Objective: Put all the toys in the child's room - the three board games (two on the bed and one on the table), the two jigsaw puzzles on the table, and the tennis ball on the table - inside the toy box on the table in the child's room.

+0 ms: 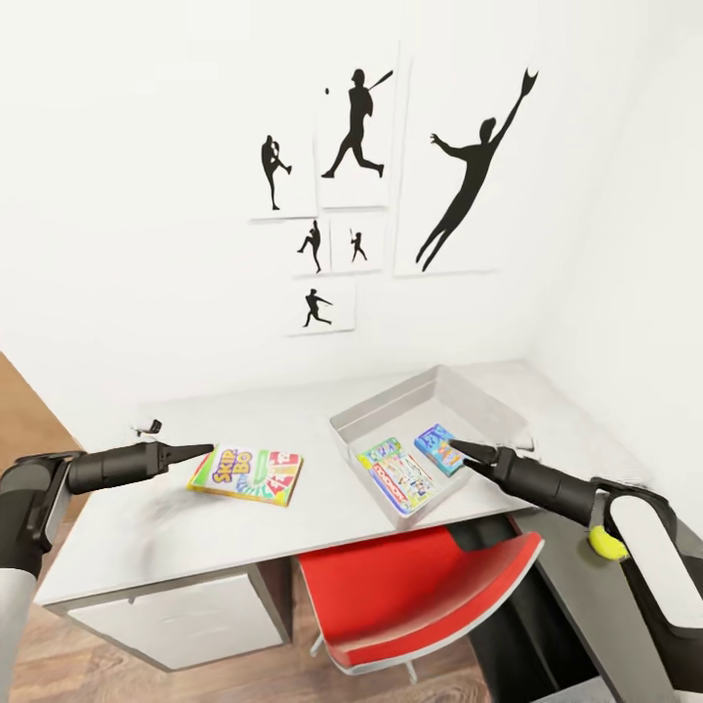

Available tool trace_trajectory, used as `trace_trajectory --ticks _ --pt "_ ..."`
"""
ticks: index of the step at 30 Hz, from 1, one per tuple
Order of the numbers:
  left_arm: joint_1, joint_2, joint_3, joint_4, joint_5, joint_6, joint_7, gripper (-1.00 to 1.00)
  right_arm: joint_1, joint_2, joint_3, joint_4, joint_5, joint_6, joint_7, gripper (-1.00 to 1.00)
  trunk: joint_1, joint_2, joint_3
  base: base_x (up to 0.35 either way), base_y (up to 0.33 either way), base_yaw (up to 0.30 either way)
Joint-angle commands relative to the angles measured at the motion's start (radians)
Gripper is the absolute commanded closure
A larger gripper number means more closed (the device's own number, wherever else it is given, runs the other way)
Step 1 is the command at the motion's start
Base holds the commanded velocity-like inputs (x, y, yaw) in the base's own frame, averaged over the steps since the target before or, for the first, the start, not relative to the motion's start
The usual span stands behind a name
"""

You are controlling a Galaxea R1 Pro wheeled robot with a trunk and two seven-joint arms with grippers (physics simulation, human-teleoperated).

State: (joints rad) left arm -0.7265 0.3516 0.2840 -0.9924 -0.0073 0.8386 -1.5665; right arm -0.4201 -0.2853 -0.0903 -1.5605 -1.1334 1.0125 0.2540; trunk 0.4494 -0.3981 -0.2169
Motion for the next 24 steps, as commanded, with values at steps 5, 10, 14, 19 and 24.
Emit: trace_trajectory --ticks 5,10,14,19,24 --pt "-0.001 0.0 0.003 0.0 -0.001 -0.001 -0.004 -1.0 0.06 0.008 0.003 -0.004 0.011 -0.092 0.075 -1.0 0.001 -0.002 0.006 -0.008 0.005 -0.121" --pt "-0.001 0.001 0.006 0.0 0.0 -0.005 -0.004 -1.0 0.097 0.01 0.003 -0.005 0.014 -0.125 0.127 -1.0 0.001 -0.002 0.013 -0.002 0.001 -0.116" --pt "-0.001 0.002 0.007 0.0 -0.001 -0.005 -0.004 -1.0 0.118 0.01 0.001 -0.004 0.015 -0.134 0.146 -1.0 0.001 -0.002 0.019 -0.001 0.0 -0.093" --pt "-0.001 0.003 0.007 0.001 0.0 -0.006 -0.004 -1.0 0.187 0.009 -0.011 -0.008 0.015 -0.139 0.195 -1.0 0.001 -0.002 0.027 0.0 0.0 -0.083" --pt "-0.001 0.003 0.008 0.001 0.0 -0.006 -0.004 -1.0 0.249 0.01 -0.035 -0.021 0.015 -0.171 0.338 -1.0 0.001 -0.002 0.035 0.0 0.0 -0.079"
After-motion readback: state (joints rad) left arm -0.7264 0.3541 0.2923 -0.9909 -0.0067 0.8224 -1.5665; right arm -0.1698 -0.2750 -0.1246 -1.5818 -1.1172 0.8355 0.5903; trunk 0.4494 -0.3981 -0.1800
